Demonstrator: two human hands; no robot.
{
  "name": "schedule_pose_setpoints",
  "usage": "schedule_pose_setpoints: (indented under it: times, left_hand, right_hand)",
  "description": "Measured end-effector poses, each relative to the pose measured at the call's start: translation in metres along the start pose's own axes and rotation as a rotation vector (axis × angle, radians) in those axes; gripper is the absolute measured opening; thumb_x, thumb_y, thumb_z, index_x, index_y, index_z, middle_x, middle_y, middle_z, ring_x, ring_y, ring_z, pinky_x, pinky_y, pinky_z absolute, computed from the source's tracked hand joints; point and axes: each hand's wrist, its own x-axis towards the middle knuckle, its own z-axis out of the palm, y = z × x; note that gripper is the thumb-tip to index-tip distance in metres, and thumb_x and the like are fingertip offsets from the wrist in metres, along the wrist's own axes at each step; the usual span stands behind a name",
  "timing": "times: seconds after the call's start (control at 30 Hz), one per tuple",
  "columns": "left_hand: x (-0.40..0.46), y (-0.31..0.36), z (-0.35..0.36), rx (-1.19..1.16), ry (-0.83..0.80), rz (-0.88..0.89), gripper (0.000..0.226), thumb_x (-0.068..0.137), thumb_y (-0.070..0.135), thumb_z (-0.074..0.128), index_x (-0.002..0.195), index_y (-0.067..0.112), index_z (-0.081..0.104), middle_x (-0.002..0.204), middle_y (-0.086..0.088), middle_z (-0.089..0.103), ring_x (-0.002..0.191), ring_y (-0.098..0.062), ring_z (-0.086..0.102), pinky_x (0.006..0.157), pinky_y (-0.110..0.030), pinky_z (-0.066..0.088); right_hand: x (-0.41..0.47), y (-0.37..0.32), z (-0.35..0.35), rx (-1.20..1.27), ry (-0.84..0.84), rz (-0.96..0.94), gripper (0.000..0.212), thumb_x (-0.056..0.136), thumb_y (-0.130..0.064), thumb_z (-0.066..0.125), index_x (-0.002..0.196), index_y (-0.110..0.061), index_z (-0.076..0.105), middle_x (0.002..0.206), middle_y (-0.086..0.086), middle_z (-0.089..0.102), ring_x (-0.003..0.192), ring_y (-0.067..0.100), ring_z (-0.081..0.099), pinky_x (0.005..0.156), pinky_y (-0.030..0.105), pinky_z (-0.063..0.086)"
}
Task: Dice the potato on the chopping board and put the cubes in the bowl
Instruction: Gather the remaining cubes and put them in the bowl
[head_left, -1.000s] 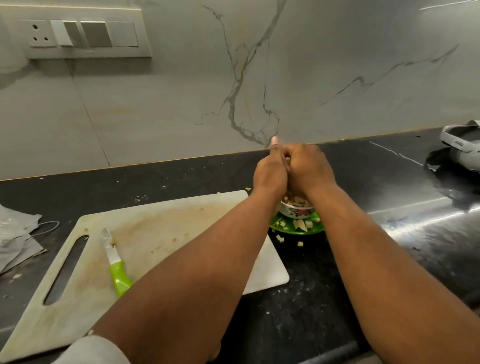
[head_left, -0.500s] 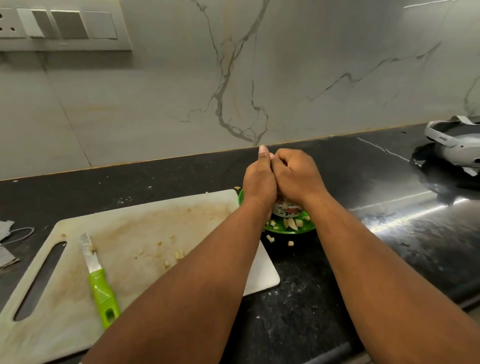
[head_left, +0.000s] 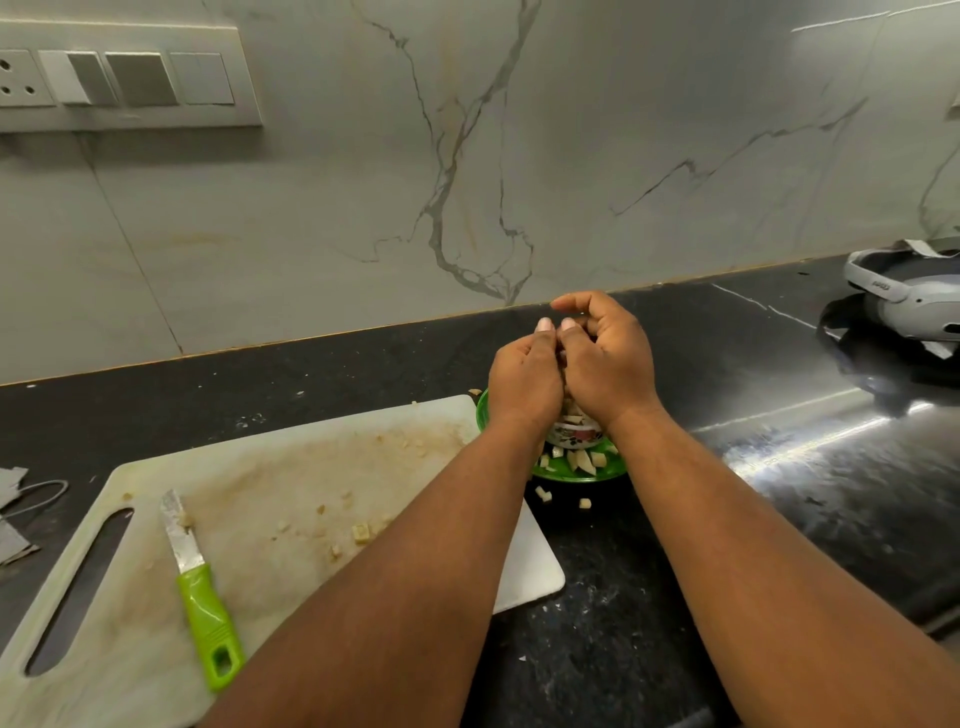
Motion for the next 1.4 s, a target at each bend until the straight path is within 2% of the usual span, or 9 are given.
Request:
schedule_pose_setpoints:
  times: [0.17,0.3,0.43,0.53,0.73,0.93,1.1,1.2,1.4]
  left_hand:
    - [0.001,0.001,0.001,-0.025,0.006,-0.019,0.060,0.110,0.046,0.038,0.089,0.003,0.075,0.067,-0.002,0.067,0.061,-0.010,0.060,0.061,-0.031,0.048]
    - [0.000,0.002,0.000,-0.055,0.014,-0.031,0.058,0.110,0.047,0.039,0.086,0.012,0.078,0.069,0.004,0.072,0.061,-0.001,0.064,0.061,-0.026,0.048]
    - [0.002,0.000,-0.003,-0.153,-0.002,-0.025,0.061,0.106,0.060,0.037,0.092,0.021,0.082,0.089,0.001,0.080,0.095,-0.018,0.074,0.095,-0.046,0.057]
    - [-0.001,0.000,-0.005,-0.190,-0.017,-0.019,0.071,0.101,0.071,0.031,0.103,0.022,0.081,0.097,0.001,0.080,0.102,-0.019,0.074,0.103,-0.051,0.053]
    - [-0.005,0.005,-0.002,-0.079,-0.095,-0.009,0.075,0.088,0.083,0.024,0.094,0.032,0.078,0.090,0.001,0.079,0.095,-0.018,0.075,0.095,-0.049,0.059]
    - [-0.003,0.002,-0.001,-0.048,-0.081,0.015,0.079,0.088,0.083,0.026,0.089,0.023,0.077,0.082,-0.003,0.078,0.085,-0.020,0.076,0.085,-0.045,0.062]
    - [-0.002,0.001,-0.002,-0.094,-0.075,0.010,0.076,0.092,0.083,0.024,0.089,0.032,0.081,0.091,0.001,0.080,0.097,-0.019,0.075,0.097,-0.053,0.057]
    - [-0.001,0.001,-0.002,-0.121,-0.066,0.013,0.075,0.101,0.073,0.022,0.099,0.028,0.082,0.098,0.004,0.080,0.103,-0.015,0.073,0.104,-0.047,0.053]
    - [0.003,-0.004,-0.003,-0.144,-0.060,0.012,0.083,0.098,0.079,0.017,0.103,0.028,0.082,0.102,0.003,0.079,0.107,-0.017,0.071,0.106,-0.050,0.049]
  right_hand:
    - [-0.001,-0.003,-0.004,0.085,0.033,0.051,0.023,0.100,-0.009,0.047,0.110,-0.020,0.065,0.073,-0.003,0.072,0.077,0.007,0.070,0.069,0.019,0.055]
    - [-0.001,-0.005,-0.006,0.151,0.044,0.073,0.021,0.101,-0.009,0.048,0.111,-0.016,0.065,0.069,-0.002,0.073,0.074,0.008,0.071,0.067,0.013,0.053]
    - [0.001,-0.006,-0.009,0.162,0.037,0.086,0.020,0.102,-0.011,0.048,0.109,-0.015,0.066,0.069,-0.001,0.073,0.076,0.009,0.073,0.079,0.026,0.058]
    - [0.003,-0.004,-0.012,0.116,-0.005,0.102,0.021,0.103,-0.015,0.047,0.109,-0.017,0.067,0.071,0.001,0.074,0.079,0.009,0.072,0.083,0.029,0.056]
    - [0.000,-0.005,-0.008,0.008,-0.097,0.054,0.022,0.101,-0.014,0.049,0.101,-0.020,0.070,0.076,-0.008,0.072,0.077,0.001,0.068,0.068,0.014,0.051]
    - [0.001,0.002,-0.002,-0.139,-0.116,-0.048,0.021,0.101,-0.022,0.051,0.099,-0.023,0.071,0.083,-0.011,0.072,0.079,0.003,0.067,0.071,0.027,0.057]
    - [-0.001,-0.004,-0.007,0.111,-0.037,0.022,0.023,0.102,-0.012,0.047,0.102,-0.014,0.070,0.073,0.001,0.073,0.075,0.009,0.070,0.069,0.015,0.054]
    - [-0.001,-0.007,-0.012,0.340,-0.017,0.070,0.027,0.106,-0.013,0.041,0.108,-0.007,0.066,0.073,0.009,0.074,0.077,0.021,0.074,0.072,0.025,0.059]
    - [0.001,-0.004,-0.016,0.424,-0.017,0.062,0.036,0.109,-0.020,0.033,0.112,-0.003,0.065,0.076,0.013,0.074,0.080,0.026,0.075,0.072,0.031,0.059]
